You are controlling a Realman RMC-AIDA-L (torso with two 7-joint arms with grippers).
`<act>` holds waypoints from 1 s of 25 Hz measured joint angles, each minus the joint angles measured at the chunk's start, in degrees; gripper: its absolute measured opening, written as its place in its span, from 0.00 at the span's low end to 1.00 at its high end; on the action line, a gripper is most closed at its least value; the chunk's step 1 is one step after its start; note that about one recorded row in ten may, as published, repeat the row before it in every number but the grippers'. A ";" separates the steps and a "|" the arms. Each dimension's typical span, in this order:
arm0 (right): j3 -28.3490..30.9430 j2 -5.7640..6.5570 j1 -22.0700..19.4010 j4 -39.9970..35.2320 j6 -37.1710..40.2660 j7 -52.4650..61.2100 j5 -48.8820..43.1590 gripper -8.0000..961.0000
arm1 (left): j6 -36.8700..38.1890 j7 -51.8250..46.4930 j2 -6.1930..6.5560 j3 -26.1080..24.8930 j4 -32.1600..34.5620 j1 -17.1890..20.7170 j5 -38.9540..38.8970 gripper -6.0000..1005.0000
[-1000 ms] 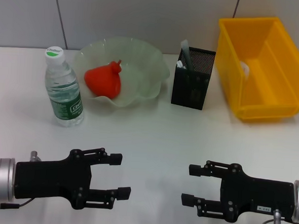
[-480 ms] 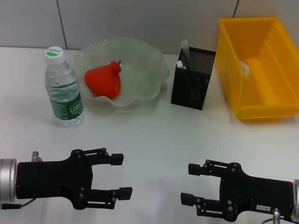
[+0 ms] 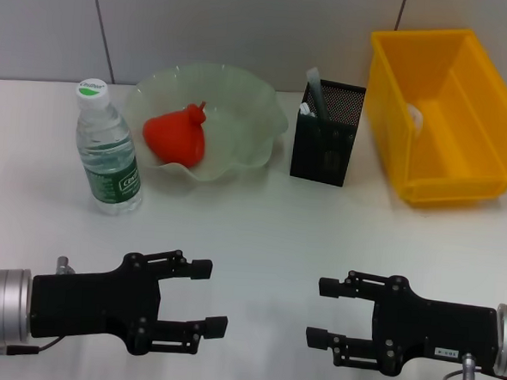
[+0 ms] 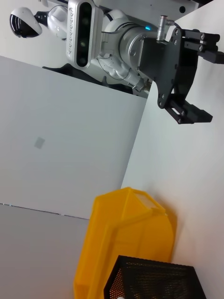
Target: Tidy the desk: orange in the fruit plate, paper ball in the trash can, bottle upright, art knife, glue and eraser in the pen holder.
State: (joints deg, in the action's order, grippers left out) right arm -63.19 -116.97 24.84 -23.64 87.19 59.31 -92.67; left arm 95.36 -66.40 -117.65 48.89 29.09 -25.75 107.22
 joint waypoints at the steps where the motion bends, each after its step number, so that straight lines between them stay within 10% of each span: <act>1: 0.00 0.00 0.00 0.00 0.00 0.00 0.00 0.74 | 0.00 0.00 0.00 0.00 0.00 0.00 0.00 0.82; 25: -0.09 -0.25 0.20 0.00 -0.09 0.01 -0.06 0.74 | 0.00 0.14 -0.12 -0.03 0.00 0.00 0.00 0.82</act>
State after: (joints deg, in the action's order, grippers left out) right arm -63.28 -117.22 25.04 -23.64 87.10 59.32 -92.73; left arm 95.36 -66.26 -117.77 48.86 29.09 -25.75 107.22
